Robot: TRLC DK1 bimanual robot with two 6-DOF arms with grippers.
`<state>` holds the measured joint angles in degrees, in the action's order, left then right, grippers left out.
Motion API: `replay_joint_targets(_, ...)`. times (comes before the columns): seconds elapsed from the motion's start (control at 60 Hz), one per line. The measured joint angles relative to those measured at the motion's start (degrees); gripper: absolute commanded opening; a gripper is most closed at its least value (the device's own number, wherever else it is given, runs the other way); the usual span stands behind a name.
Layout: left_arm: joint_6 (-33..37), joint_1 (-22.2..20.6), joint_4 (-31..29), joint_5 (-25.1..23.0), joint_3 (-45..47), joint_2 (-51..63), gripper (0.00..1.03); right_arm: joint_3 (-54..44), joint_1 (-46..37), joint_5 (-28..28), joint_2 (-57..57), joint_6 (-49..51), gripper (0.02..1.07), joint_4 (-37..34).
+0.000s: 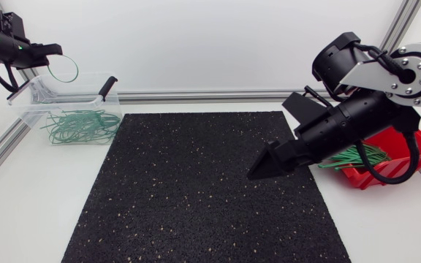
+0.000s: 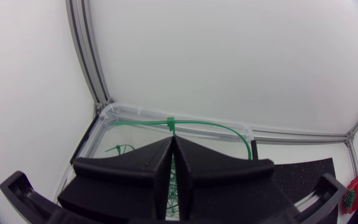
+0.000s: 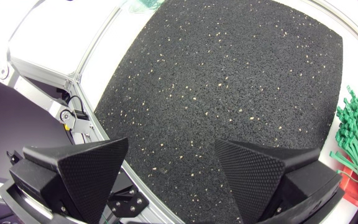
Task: Take a green cable tie from the red box, thread the tail through the head to close it, then place it in the transparent bin on the left.
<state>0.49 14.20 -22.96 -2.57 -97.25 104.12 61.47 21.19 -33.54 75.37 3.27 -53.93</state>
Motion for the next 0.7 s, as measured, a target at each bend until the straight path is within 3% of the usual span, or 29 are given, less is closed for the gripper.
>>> replay_joint_targets(0.067, 0.26, -0.24, -3.96, 1.57, -2.49, 3.48, 0.42, -0.39, 0.00, 0.00, -0.52, 0.00, 1.04, -0.02)
replay_joint_targets(0.117, 0.90, -0.57, -6.75, 2.97, -3.26, 5.53, 0.62, -0.61, 0.00, 0.02, -0.87, 0.00, 1.04, -0.07)
replay_joint_targets(0.183, 1.22, -0.98, -9.31, 4.28, -3.30, 6.95, 0.82, -0.74, 0.00, 0.02, -1.31, 0.00, 1.04, -0.11)
replay_joint_targets(0.283, 1.22, -1.81, -10.58, 5.07, -3.30, 7.17, 0.99, -0.74, 0.00, 0.20, -2.10, -0.02, 1.04, -0.13)
replay_joint_targets(0.483, 1.22, -3.78, -10.03, 5.09, -0.55, 0.48, 0.99, -0.76, -1.55, 0.85, -4.37, -0.02, 1.04, -0.07)
replay_joint_targets(0.7, 1.22, -5.79, -1.99, 5.27, 11.17, -12.94, 0.99, -2.78, -8.20, 5.57, -9.77, 0.57, 1.04, 3.45)
